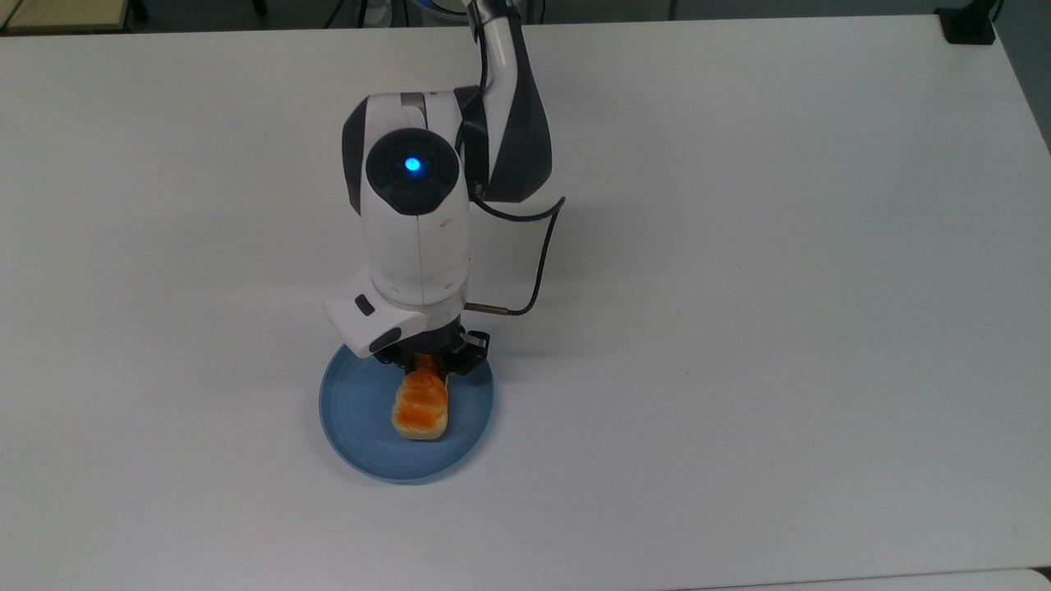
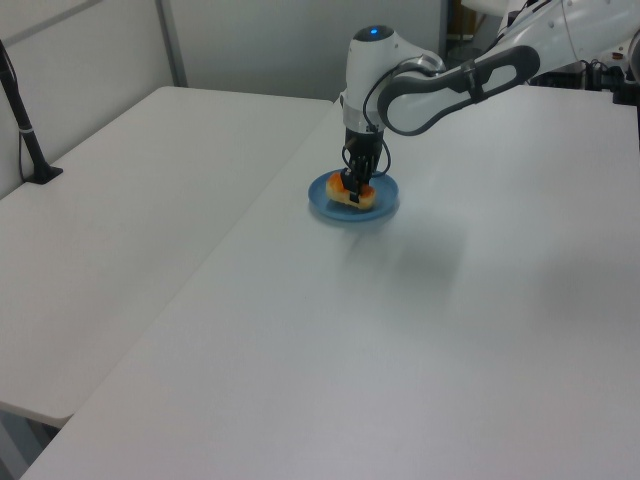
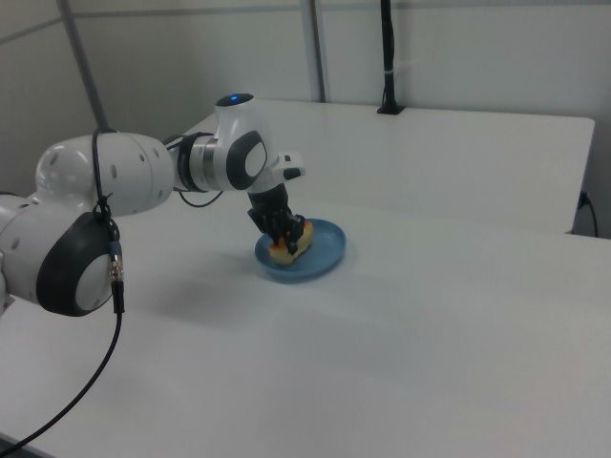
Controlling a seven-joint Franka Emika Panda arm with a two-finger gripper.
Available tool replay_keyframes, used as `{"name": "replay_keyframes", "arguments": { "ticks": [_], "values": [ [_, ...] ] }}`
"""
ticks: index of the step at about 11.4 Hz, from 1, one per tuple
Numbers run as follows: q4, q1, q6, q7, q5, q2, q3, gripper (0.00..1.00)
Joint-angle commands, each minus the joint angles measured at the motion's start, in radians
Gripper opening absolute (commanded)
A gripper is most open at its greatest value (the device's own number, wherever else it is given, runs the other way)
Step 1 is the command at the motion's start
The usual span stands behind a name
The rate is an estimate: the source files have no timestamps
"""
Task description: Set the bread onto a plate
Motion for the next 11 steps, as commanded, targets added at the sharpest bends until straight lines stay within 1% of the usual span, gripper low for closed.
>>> {"name": "replay_keyframes", "arguments": {
  "ticks": [1, 3, 5, 6, 7, 9, 11],
  "values": [
    [0.019, 0.018, 0.012, 0.044, -0.027, 0.012, -0.010, 0.87],
    [0.019, 0.011, 0.006, 0.046, -0.025, -0.002, -0.010, 0.97],
    [0.016, 0.002, -0.019, 0.046, -0.016, -0.042, -0.009, 1.00],
    [0.014, -0.002, -0.067, 0.046, -0.013, -0.077, -0.006, 1.00],
    [0.014, -0.010, -0.129, 0.046, 0.008, -0.123, -0.004, 1.00],
    [0.002, -0.027, -0.283, 0.041, 0.068, -0.235, -0.005, 1.00],
    [-0.001, -0.021, -0.458, 0.041, 0.087, -0.345, -0.004, 1.00]
  ]
}}
